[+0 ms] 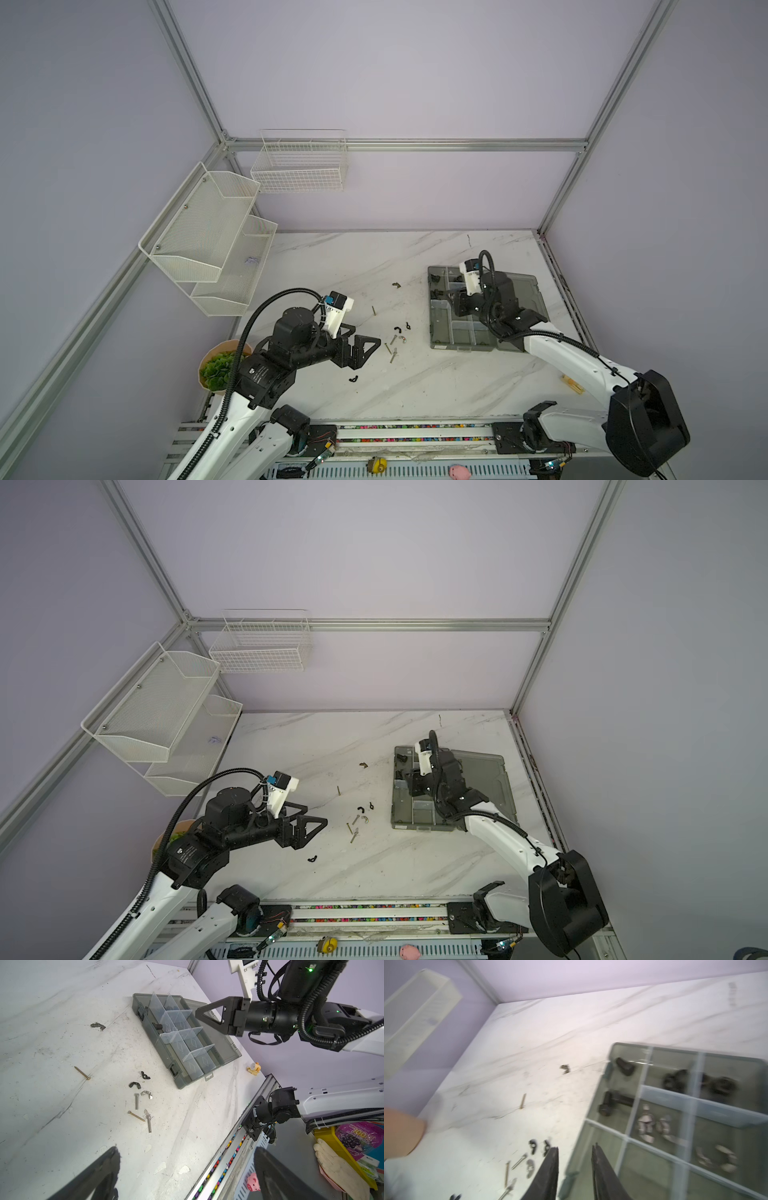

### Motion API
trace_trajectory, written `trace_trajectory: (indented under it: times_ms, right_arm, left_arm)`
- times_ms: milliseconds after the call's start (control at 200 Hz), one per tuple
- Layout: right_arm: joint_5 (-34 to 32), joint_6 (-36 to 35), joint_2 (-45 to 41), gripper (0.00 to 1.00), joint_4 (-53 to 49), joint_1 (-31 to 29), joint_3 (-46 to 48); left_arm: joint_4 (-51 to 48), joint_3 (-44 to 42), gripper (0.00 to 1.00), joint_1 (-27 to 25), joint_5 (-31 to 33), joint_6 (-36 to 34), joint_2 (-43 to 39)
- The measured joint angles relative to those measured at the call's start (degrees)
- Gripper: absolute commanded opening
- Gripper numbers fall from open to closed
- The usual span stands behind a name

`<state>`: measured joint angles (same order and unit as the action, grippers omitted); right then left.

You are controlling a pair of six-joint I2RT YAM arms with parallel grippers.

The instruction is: Sort the screws and nuts into containers

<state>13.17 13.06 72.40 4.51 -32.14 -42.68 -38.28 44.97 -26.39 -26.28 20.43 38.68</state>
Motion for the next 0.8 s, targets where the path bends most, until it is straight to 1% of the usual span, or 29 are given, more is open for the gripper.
trace_trajectory:
  times_ms: [130, 195, 265, 465, 560, 640, 800]
  right_arm:
    - [-0.5, 0.7, 5.7, 0.30, 1.6, -10.0, 0.3]
    - [-1.2, 0.7, 9.4, 0.30, 1.7, -13.3, 0.1]
    - [-2.2, 0.9, 12.8, 0.29, 1.7, -15.5, -0.2]
    - [-5.6, 1.3, 20.3, 0.28, 1.5, -18.8, -2.4]
    - [-7.2, 1.5, 23.0, 0.25, 1.5, -19.4, -3.5]
    - [-8.6, 1.8, 24.3, 0.23, 1.5, -19.7, -3.9]
    - [-10.9, 2.4, 25.4, 0.23, 1.6, -19.7, -4.4]
  left_arm:
    - [0.0, 0.0, 1.00, 0.0, 0.4, 0.0, 1.0]
    - [-0.2, 0.0, 0.99, 0.0, 0.6, 0.0, 1.6]
    - [-0.3, 0.0, 1.00, 0.0, 0.8, 0.0, 1.7]
    - [-0.4, 0.0, 1.00, 0.0, 1.0, 0.0, 1.5]
    - [-0.4, 0.0, 1.00, 0.0, 1.0, 0.0, 1.2]
    - [-0.4, 0.0, 1.00, 0.0, 1.0, 0.0, 1.1]
    - [-0.4, 0.0, 1.00, 0.0, 1.1, 0.0, 1.0]
